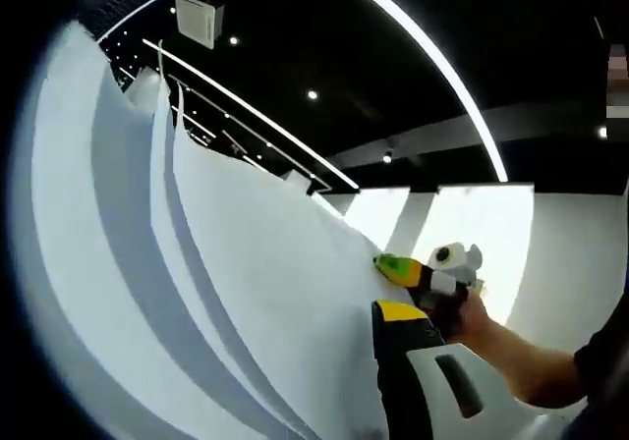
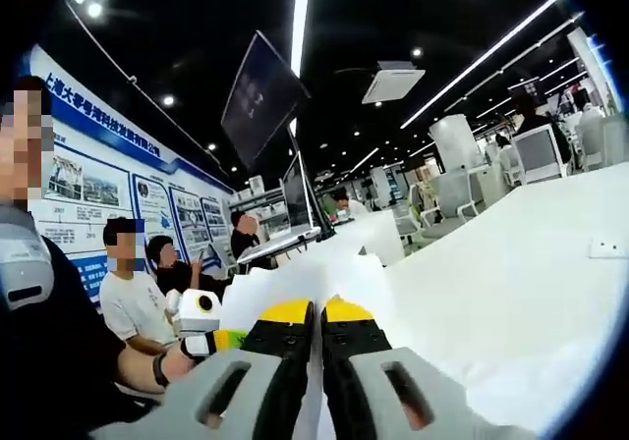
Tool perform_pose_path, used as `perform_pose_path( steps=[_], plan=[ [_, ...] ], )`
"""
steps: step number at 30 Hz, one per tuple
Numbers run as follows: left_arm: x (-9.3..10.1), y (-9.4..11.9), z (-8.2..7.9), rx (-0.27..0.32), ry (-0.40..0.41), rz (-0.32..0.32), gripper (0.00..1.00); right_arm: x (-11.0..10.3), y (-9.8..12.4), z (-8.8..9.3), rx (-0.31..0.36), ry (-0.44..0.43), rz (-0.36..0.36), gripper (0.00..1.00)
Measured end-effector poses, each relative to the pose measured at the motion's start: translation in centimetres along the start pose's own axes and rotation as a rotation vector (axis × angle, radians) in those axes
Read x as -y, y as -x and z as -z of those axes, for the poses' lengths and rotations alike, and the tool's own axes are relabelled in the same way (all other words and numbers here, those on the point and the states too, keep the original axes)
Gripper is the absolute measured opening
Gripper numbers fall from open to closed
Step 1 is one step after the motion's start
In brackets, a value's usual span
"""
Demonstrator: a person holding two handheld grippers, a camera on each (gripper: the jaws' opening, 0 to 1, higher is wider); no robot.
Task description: Organize the stack of printing papers by aligning and flattening the scattered papers on the table
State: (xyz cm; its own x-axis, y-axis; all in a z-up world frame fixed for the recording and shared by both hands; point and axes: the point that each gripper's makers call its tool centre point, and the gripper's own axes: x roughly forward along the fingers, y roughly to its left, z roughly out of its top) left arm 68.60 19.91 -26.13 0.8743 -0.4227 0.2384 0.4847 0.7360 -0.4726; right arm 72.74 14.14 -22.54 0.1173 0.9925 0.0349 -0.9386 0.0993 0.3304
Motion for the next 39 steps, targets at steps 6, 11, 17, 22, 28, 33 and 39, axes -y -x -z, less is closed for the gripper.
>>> perform_pose_path(
  steps=[6, 11, 17, 22, 28, 33, 39],
  plan=[
    [-0.1, 0.0, -0.1, 0.003, 0.005, 0.000, 0.32, 0.1, -0.2, 0.1, 0.001, -0.012, 0.005, 0.00],
    [-0.2, 0.0, -0.1, 0.006, 0.012, 0.000, 0.32, -0.1, -0.5, 0.3, -0.008, -0.005, 0.004, 0.00],
    [-0.3, 0.0, -0.2, 0.006, 0.015, -0.001, 0.32, 0.0, -0.6, 0.6, -0.012, -0.005, 0.006, 0.00],
    [-0.3, 0.1, -0.2, 0.009, 0.013, -0.003, 0.30, 0.0, -0.9, 0.5, -0.006, -0.008, 0.005, 0.00],
    [-0.3, 0.1, -0.2, 0.009, 0.004, -0.008, 0.29, 0.0, -1.1, 0.5, -0.009, -0.007, 0.005, 0.00],
    [-0.6, 0.1, -0.2, 0.010, -0.001, -0.019, 0.26, -0.1, -1.2, 0.6, -0.006, -0.008, 0.003, 0.00],
    [-0.6, 0.0, 0.0, -0.001, -0.028, -0.028, 0.24, 0.0, -1.1, 0.7, -0.012, -0.007, 0.007, 0.00]
  ],
)
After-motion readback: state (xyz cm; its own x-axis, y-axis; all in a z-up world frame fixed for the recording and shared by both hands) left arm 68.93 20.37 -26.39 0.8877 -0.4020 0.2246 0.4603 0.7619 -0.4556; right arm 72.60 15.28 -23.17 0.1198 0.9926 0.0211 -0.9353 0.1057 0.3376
